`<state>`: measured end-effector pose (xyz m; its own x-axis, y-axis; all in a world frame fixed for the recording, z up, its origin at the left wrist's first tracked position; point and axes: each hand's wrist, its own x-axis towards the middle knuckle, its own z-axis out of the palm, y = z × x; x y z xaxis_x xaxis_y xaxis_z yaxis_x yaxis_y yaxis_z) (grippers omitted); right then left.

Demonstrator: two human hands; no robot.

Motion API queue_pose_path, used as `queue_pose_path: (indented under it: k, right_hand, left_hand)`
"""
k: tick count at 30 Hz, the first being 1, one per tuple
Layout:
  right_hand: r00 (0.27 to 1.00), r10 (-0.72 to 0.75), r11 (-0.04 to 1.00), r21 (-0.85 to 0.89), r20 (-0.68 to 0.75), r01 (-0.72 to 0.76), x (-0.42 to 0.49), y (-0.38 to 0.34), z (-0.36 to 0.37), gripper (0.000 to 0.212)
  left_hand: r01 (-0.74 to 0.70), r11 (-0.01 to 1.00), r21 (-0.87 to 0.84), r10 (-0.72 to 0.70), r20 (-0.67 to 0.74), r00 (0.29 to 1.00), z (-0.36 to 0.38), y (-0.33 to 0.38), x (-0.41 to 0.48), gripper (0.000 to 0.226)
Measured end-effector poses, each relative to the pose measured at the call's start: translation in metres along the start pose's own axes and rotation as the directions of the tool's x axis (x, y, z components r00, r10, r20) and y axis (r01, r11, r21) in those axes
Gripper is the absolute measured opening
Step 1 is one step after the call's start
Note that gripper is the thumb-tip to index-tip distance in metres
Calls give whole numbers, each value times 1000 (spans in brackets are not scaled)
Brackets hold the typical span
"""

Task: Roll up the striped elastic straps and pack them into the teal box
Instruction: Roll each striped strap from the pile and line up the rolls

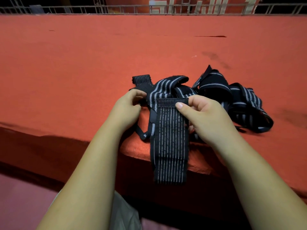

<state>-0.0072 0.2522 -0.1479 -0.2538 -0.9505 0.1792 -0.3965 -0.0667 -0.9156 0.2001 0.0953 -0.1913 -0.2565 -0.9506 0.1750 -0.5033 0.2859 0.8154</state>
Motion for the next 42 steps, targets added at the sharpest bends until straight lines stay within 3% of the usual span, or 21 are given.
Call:
queue_pose_path:
  k: [3, 6, 9, 13, 18, 24, 31, 34, 39, 42]
  right_hand:
    - [1000, -6, 1000, 2, 2, 6, 0, 0, 0, 31]
    - [1000, -13, 1000, 5, 16, 13, 0, 0, 0, 31]
    - [1000, -18, 1000, -3, 18, 18, -1, 1, 0, 32]
    - [1000, -17, 1000, 21, 21, 17, -3, -3, 2, 27]
    - [996, -79, 996, 34, 31, 78, -9, -10, 4, 21]
    - [976, -217, 974, 67, 27, 214, -19, -25, -3, 6]
    - [960, -280, 960, -5, 21, 280, -48, -43, -21, 5]
    - [958, -285, 958, 1, -30, 286, -58, -56, -34, 7]
    - [936, -311, 939, 95, -167, 329, -68, -87, -48, 18]
    - [931, -324, 919, 177, -166, 352, -79, -110, -57, 22]
  left_hand:
    - [-2, 1000, -30, 4, 62, 998, 3, 2, -2, 62]
    - [44, 968, -247, -73, -109, 991, 3, 6, -1, 47]
    - [26, 841, -540, -196, -260, 945, -8, 12, 0, 27]
    - [-58, 719, -692, -231, -317, 920, -22, 22, -8, 26]
    - [-145, 766, -626, -89, -327, 941, -36, 40, -24, 30]
    - [-179, 769, -613, 82, -183, 980, -49, 74, -51, 53]
    - [-209, 753, -624, 88, -220, 972, -59, 118, -76, 40]
    - [-255, 730, -634, 174, -189, 966, -73, 147, -89, 33]
    - [-297, 833, -468, 279, -109, 954, -97, 195, -103, 40]
    - [-285, 862, -419, 307, -14, 952, -107, 220, -115, 37]
